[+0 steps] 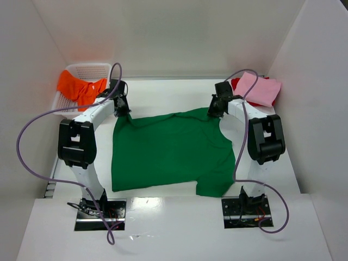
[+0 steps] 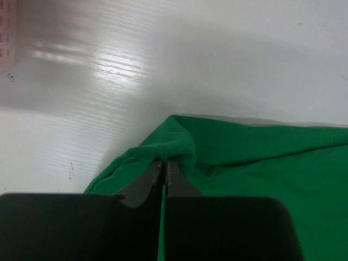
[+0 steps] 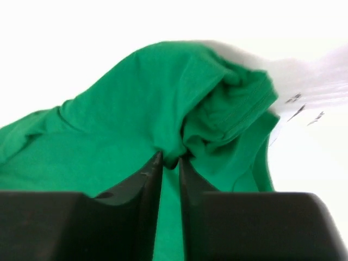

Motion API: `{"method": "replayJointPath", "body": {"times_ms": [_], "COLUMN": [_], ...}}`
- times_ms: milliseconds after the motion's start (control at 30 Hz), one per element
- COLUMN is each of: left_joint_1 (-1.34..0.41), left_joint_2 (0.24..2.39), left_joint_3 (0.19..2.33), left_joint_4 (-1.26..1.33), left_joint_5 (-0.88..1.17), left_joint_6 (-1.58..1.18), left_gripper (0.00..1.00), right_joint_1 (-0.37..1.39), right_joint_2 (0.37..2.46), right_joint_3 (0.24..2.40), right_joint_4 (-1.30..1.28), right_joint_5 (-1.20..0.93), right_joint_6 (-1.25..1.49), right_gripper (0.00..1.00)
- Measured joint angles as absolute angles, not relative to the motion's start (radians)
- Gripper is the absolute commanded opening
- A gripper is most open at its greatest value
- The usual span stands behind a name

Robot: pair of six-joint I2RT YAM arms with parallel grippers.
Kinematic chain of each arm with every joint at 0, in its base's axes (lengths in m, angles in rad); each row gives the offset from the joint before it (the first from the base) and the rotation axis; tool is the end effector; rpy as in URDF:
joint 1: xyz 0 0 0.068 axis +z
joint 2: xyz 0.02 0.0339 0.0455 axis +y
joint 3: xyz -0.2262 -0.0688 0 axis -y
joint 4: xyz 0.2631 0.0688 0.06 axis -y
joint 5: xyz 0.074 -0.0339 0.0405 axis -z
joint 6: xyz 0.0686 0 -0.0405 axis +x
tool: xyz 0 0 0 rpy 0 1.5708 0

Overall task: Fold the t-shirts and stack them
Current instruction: Flatten out the tshirt

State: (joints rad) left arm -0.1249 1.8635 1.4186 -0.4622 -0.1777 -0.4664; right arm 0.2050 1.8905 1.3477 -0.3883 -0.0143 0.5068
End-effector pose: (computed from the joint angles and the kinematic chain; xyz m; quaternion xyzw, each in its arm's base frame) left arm 0.4339 -0.0423 0.1595 -0.1885 0.9231 -0.0143 0.3349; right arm 0.4232 0.0890 0.1293 0.1405 0.9388 0.1159 0.2923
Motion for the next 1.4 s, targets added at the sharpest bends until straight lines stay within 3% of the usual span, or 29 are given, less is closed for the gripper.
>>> {"method": "replayJointPath", "body": {"times_ms": [67, 667, 900, 1133, 1167, 1233, 1300, 1367, 1400], "left_joint_1": [-0.125, -0.080, -0.074, -0.074, -0.074, -0.074, -0.073, -0.071, -0.070], "left_joint_2": [1.861, 1.832, 1.827, 1.826, 1.825, 1.825, 1.825, 1.825, 1.825], "left_joint_3": [1.417, 1.431, 1.459, 1.461, 1.461, 1.461, 1.461, 1.461, 1.461], "left_joint_4": [-0.460, -0.456, -0.452, -0.452, -0.452, -0.452, -0.452, -0.452, -0.452], "left_joint_5": [-0.178, -0.178, -0.178, -0.178, -0.178, -0.178, -0.177, -0.177, -0.176], "left_joint_6": [-0.466, -0.445, -0.440, -0.429, -0.424, -0.420, -0.418, -0.418, -0.418], "left_gripper": [0.00, 0.00, 0.00, 0.00, 0.00, 0.00, 0.00, 0.00, 0.00], "right_joint_1": [0.205, 0.200, 0.200, 0.200, 0.200, 0.200, 0.200, 0.198, 0.197], "right_joint_2": [1.904, 1.945, 1.929, 1.817, 1.814, 1.814, 1.814, 1.814, 1.812], "right_joint_3": [1.369, 1.877, 1.815, 1.420, 1.372, 1.303, 1.261, 1.248, 1.248], "right_joint_4": [-0.390, -0.411, -0.411, -0.418, -0.431, -0.462, -0.507, -0.534, -0.537], "right_joint_5": [0.012, 0.099, 0.091, 0.005, -0.013, -0.038, -0.044, -0.039, -0.036], "right_joint_6": [0.500, 0.415, 0.410, 0.470, 0.477, 0.489, 0.501, 0.511, 0.515], "right_gripper": [0.00, 0.00, 0.00, 0.01, 0.05, 0.27, 0.41, 0.67, 0.72]}}
